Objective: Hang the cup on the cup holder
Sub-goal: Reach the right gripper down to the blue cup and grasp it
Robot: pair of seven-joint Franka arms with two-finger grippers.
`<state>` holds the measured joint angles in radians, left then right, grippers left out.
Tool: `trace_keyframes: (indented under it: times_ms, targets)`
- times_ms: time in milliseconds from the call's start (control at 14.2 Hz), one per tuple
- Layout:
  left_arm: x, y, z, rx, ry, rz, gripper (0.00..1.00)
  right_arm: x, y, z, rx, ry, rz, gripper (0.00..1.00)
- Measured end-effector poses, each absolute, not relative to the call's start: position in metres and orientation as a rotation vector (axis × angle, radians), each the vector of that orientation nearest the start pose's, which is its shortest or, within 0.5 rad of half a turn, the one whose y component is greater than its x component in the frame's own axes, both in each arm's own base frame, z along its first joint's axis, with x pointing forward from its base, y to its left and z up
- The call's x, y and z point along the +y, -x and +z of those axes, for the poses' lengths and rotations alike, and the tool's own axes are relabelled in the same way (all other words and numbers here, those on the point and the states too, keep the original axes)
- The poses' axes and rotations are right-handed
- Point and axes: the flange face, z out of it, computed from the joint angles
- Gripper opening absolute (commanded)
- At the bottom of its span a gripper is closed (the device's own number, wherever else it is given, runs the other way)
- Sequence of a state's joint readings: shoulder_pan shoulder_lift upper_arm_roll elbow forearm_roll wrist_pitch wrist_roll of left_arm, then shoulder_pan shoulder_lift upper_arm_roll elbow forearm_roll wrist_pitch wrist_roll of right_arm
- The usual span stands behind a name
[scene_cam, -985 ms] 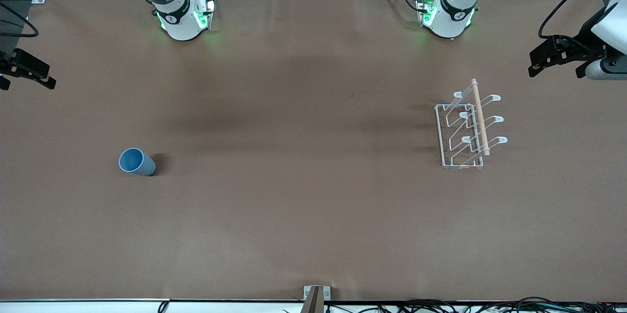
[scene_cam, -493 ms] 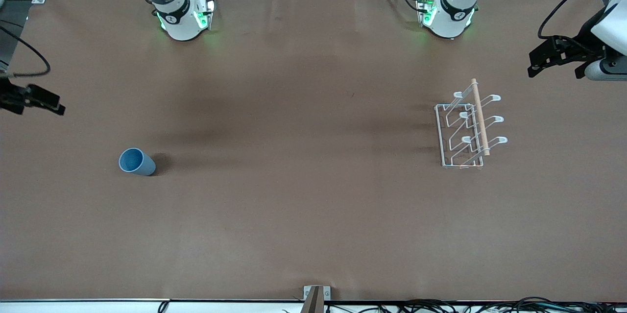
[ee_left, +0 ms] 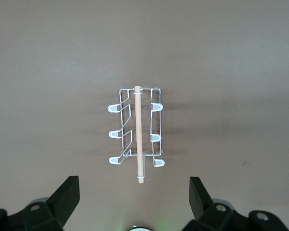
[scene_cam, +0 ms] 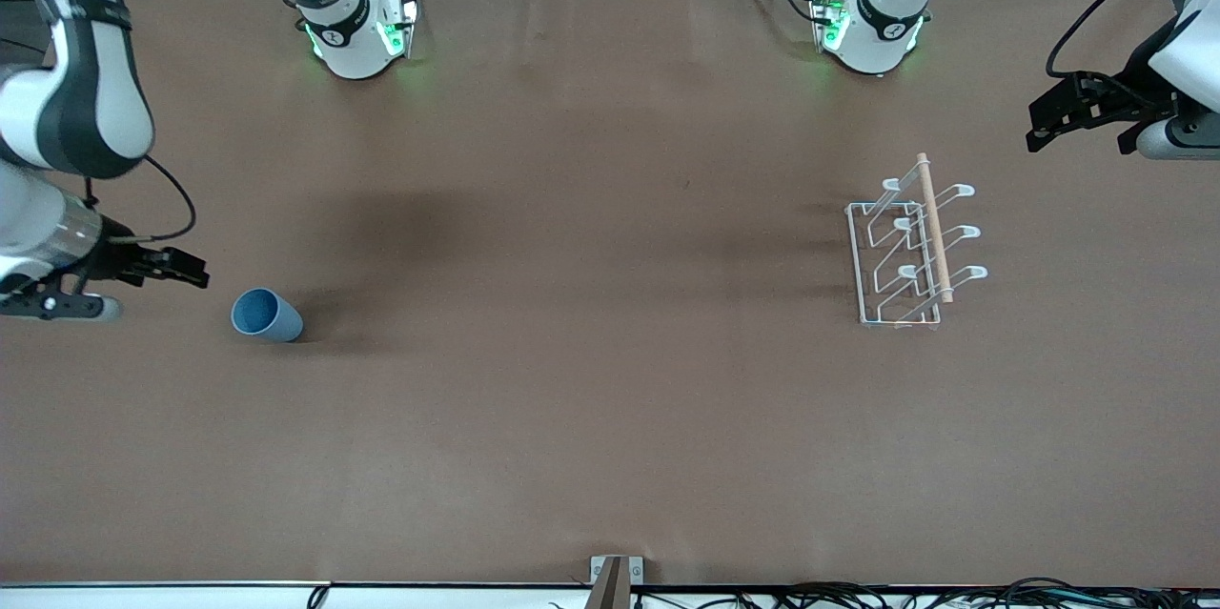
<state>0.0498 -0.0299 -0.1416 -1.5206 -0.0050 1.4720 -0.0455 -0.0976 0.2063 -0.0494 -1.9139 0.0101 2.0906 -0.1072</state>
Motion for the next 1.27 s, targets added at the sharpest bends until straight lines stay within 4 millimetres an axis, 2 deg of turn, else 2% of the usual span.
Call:
trace_keyframes:
  times_ms: [352,563,704,774,915,985,1126,1267]
  targets:
    - [-0.051,-0.533,0.655,0.074,3.14,0.031,1.0,-0.096,-0.604,0.305,0.088,3.136,0.129,0.98]
    - [-0.051,-0.534,0.654,0.074,3.14,0.033,1.0,-0.099,-0.606,0.272,0.096,3.134,0.159,0.98]
    - [-0.051,-0.534,0.654,0.074,3.14,0.034,1.0,-0.099,-0.607,0.254,0.114,3.122,0.161,0.92]
    - [-0.051,-0.534,0.654,0.074,3.14,0.034,1.0,-0.099,-0.608,0.247,0.129,3.112,0.159,0.78]
    - [-0.051,-0.534,0.654,0.074,3.14,0.035,1.0,-0.099,-0.609,0.238,0.145,3.101,0.152,0.23]
    - [-0.051,-0.534,0.653,0.074,3.14,0.037,1.0,-0.099,-0.609,0.236,0.146,3.1,0.154,0.12]
    - [-0.051,-0.535,0.651,0.074,3.141,0.042,1.0,-0.099,-0.609,0.236,0.147,3.099,0.154,0.05]
    - [-0.051,-0.536,0.651,0.074,3.141,0.044,1.0,-0.099,-0.609,0.236,0.148,3.098,0.153,0.02]
